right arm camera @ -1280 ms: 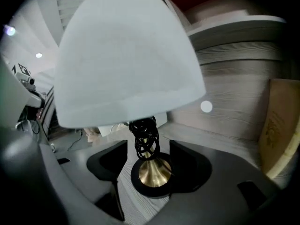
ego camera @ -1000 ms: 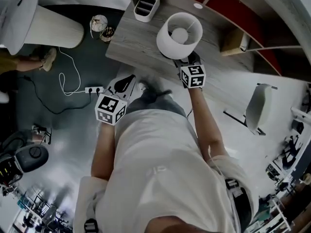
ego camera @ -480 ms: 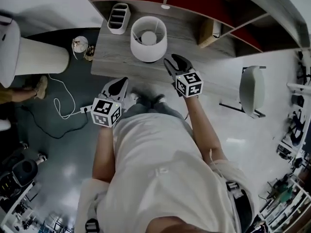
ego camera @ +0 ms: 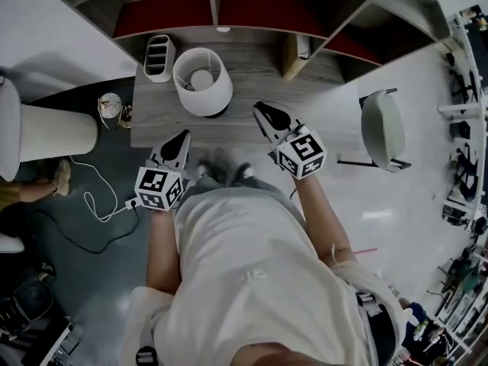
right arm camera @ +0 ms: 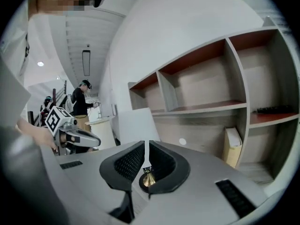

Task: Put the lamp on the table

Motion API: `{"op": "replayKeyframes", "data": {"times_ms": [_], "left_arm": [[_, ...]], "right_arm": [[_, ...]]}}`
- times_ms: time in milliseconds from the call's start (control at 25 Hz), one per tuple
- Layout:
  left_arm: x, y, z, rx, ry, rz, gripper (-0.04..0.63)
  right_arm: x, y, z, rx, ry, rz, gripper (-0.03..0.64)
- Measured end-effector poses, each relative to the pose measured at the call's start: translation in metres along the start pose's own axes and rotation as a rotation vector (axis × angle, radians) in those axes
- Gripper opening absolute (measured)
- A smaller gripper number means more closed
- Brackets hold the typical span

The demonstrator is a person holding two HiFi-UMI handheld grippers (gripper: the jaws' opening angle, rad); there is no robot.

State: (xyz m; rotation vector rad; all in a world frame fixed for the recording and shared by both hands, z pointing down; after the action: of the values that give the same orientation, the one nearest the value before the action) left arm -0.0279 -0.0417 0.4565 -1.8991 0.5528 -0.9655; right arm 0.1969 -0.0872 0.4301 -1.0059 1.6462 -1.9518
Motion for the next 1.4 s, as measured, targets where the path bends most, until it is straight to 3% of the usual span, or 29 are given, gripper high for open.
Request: {"op": "replayKeyframes", "data": {"times_ms": [200, 640, 960, 1400], "left_arm": [[-0.001, 0.026, 0.006, 0.037, -0.040, 0.040, 0.015], [-0.020, 0.076, 0.003, 0.090, -0.109, 0.145, 0.015], [-0.033, 0.092, -0.008, 0.106, -0.152, 0.190, 0.015], [-0.028, 0.094, -0.020, 0.093, -0.187, 0.189, 0.015]], "right_arm": [[-0.026, 0.028, -0.002, 0.024, -0.029, 0.054, 0.046], [-0.044, 0.067, -0.025, -0.035, -0.106, 0.078, 0.046], [-0.039, 0.075, -0.038, -0.040, -0.157, 0.081, 0.046], [-0.030, 0.068, -0.046, -0.045, -0.221, 0.044, 0.046]]}}
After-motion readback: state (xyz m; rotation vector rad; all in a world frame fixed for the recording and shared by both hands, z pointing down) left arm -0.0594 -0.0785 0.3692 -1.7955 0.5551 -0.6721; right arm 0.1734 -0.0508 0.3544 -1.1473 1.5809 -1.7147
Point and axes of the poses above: the fingertips, and each gripper's own axes: x forward along the fingers, z to its right, y out of its top, the point moved 4 cm from there along -x, backward along the fingers, and after that the axes turned 7 degrees about -x, right-handed, at the moved point
